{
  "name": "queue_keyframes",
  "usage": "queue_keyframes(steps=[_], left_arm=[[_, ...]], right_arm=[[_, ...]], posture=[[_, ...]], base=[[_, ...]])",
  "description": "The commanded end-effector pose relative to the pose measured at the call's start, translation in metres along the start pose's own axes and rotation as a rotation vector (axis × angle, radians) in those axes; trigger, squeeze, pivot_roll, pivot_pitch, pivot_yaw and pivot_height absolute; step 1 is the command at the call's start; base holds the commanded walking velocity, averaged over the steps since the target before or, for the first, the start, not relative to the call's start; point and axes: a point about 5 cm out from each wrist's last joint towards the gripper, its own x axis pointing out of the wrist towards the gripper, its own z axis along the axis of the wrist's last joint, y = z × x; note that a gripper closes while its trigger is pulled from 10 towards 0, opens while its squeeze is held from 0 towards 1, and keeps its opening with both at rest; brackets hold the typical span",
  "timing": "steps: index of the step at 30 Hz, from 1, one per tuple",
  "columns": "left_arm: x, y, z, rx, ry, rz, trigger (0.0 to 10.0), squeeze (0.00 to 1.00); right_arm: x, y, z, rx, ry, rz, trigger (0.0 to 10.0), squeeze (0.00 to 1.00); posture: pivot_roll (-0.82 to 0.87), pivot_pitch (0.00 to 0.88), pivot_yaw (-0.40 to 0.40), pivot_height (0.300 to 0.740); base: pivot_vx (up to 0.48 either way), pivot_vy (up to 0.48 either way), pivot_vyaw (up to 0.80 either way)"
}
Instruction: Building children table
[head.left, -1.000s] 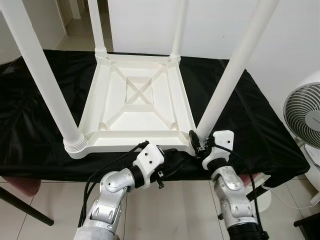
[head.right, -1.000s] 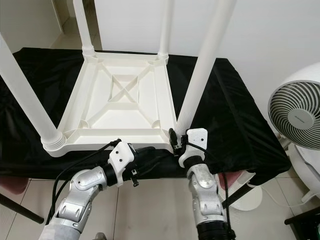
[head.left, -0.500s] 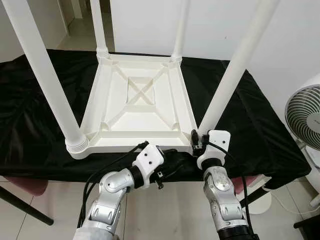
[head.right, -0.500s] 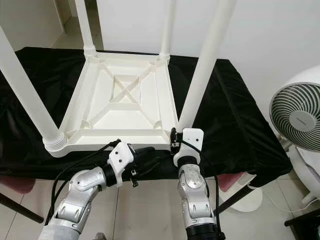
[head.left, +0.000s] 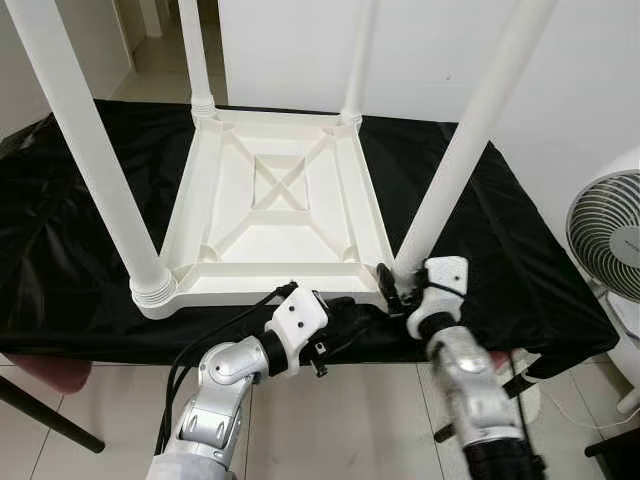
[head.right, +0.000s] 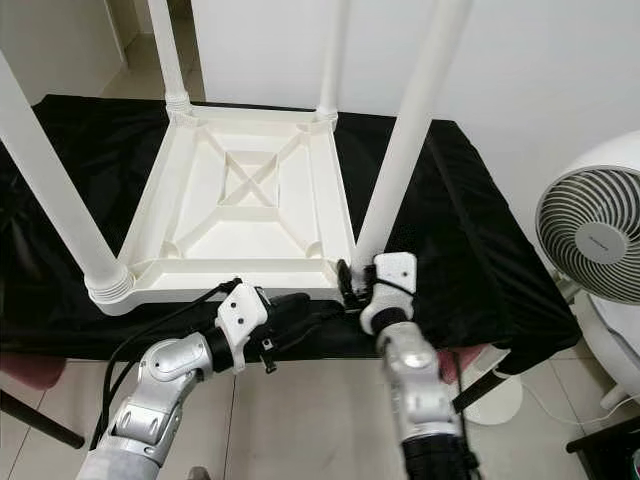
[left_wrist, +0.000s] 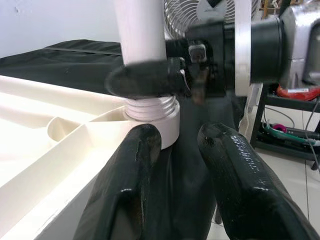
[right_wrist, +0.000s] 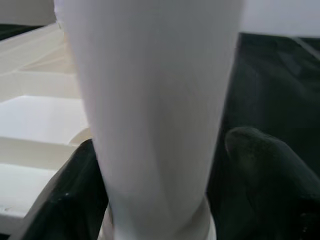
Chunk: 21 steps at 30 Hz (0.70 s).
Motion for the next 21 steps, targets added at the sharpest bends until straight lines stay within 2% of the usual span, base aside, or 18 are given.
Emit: queue_keyframes(steps=[1, 6, 8, 9, 10, 11, 15, 21], left_arm=[[0.0, 0.007, -0.002, -0.004, 0.013, 0.146, 10.0, 0.0], [-0.001, 0.008, -0.002, -0.003, 0.014, 0.147, 10.0, 0.0], [-0.001, 0.008, -0.002, -0.003, 0.014, 0.147, 10.0, 0.0], [-0.001, 0.009, -0.002, -0.002, 0.015, 0.147, 10.0, 0.0], [-0.001, 0.009, -0.002, -0.002, 0.015, 0.147, 10.0, 0.0], [-0.001, 0.01, -0.001, 0.0, 0.015, 0.148, 10.0, 0.0], [-0.001, 0.012, -0.001, 0.003, 0.016, 0.15, 10.0, 0.0], [-0.001, 0.013, 0.0, 0.004, 0.016, 0.153, 10.0, 0.0]], right_arm=[[0.0, -0.001, 0.0, -0.019, -0.009, 0.06, 10.0, 1.0], [0.0, -0.01, 0.003, -0.048, -0.008, 0.153, 10.0, 1.0], [0.0, -0.01, 0.003, -0.048, -0.008, 0.153, 10.0, 1.0], [-0.001, -0.016, 0.005, -0.071, 0.004, 0.239, 10.0, 1.0], [-0.001, -0.016, 0.005, -0.071, 0.004, 0.239, 10.0, 1.0], [-0.002, -0.019, 0.007, -0.09, 0.021, 0.331, 10.0, 0.0], [-0.002, -0.025, 0.007, -0.128, 0.053, 0.421, 10.0, 0.0], [0.002, -0.029, 0.005, -0.165, 0.077, 0.445, 10.0, 0.0]], posture=[[0.08, 0.014, -0.044, 0.74], [0.08, 0.016, -0.035, 0.74], [0.08, 0.016, -0.035, 0.74], [0.08, 0.022, -0.028, 0.74], [0.08, 0.022, -0.028, 0.74], [0.08, 0.026, -0.023, 0.74], [0.08, 0.03, -0.023, 0.74], [0.08, 0.034, -0.022, 0.74]], base=[[0.0, 0.0, 0.0], [0.0, 0.0, 0.0], [0.0, 0.0, 0.0], [0.0, 0.0, 0.0], [0.0, 0.0, 0.0], [0.0, 0.0, 0.0], [0.0, 0.0, 0.0], [0.0, 0.0, 0.0]])
